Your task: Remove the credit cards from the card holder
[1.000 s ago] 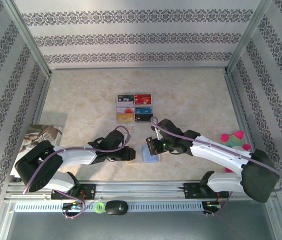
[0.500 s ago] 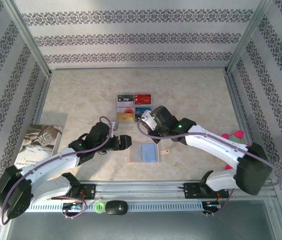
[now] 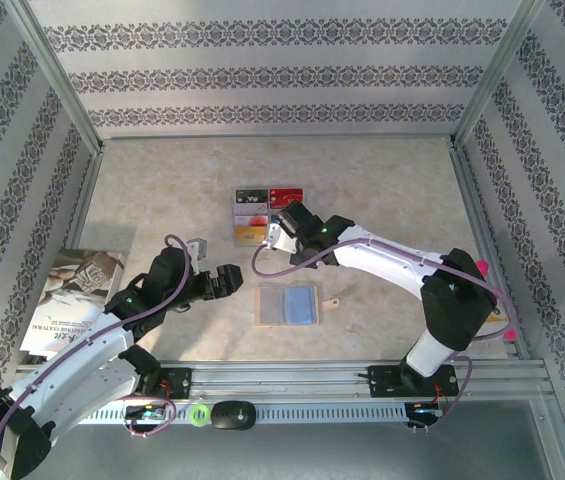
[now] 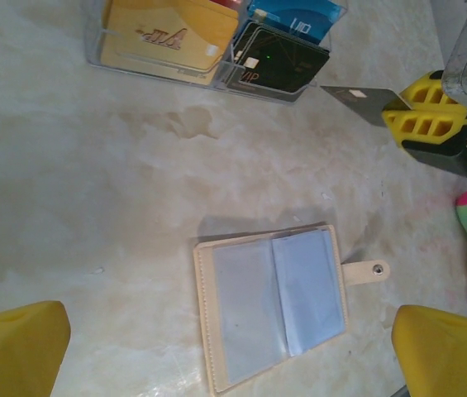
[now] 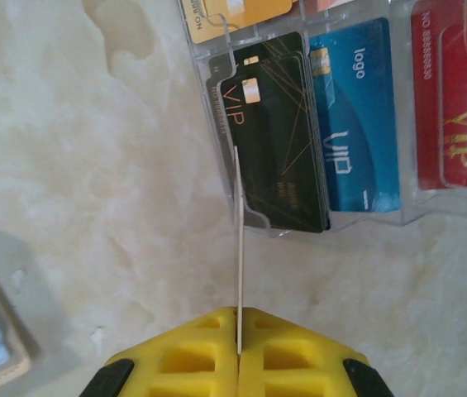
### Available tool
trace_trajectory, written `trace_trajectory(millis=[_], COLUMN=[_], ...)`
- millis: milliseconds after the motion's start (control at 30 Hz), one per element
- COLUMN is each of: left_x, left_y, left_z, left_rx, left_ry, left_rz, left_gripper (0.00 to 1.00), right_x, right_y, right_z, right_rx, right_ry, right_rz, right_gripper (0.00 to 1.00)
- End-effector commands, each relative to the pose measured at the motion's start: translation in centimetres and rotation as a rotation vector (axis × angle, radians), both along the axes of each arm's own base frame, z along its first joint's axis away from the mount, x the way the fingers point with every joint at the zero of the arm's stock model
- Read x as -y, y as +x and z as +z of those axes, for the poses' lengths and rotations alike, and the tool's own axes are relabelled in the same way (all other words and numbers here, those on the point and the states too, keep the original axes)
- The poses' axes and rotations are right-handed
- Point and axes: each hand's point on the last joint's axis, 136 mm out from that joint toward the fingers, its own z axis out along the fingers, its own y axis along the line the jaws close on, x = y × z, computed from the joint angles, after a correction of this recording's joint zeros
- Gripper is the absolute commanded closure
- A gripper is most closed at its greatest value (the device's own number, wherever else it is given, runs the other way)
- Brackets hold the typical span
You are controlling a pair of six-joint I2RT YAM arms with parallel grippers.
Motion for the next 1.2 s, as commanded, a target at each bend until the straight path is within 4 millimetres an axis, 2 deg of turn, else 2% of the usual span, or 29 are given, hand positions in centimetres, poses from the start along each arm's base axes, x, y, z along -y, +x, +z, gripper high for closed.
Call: trace_trajectory(millis=[0,67,200,600,800,1167], left_x=[-1.6,-1.8,-2.0,-2.9,-2.7,-2.9], left_y=[-0.3,-0.3,-0.2,0.1,0.5,0.9], left_z=[-0.7,-0.2,0.3,-0.2,-0.2,-0.7], left_rx=[-0.023,-0.017,-0.002,-0.012,-0.012,-0.031], left_ry=[0.061,0.070,0.082,0.109,0.053,0.015], left_rz=[0.027,0.027,0.017,0.037,0.040,0.054], left_gripper=[0.00,0.00,0.00,0.00,0.00,0.00], right_x=[0.5,-0.1,-1.0,-2.7,-2.7,-2.4], right_y=[1.3,1.9,3.0,4.9,5.1,5.8], right_z=[0.2,0.5,-0.3,-1.0,-2.2,-2.9], right_rx=[0.027,0.035,0.064,0.095,0.069,0.049], right_ry=[-0.084,-0.070,-0.098,-0.092,-0.108,-0.094], right_rz=[0.053,0.065,0.109,0.167,0.165,0.147], right_gripper=[1.00,1.00,1.00,1.00,1.00,1.00])
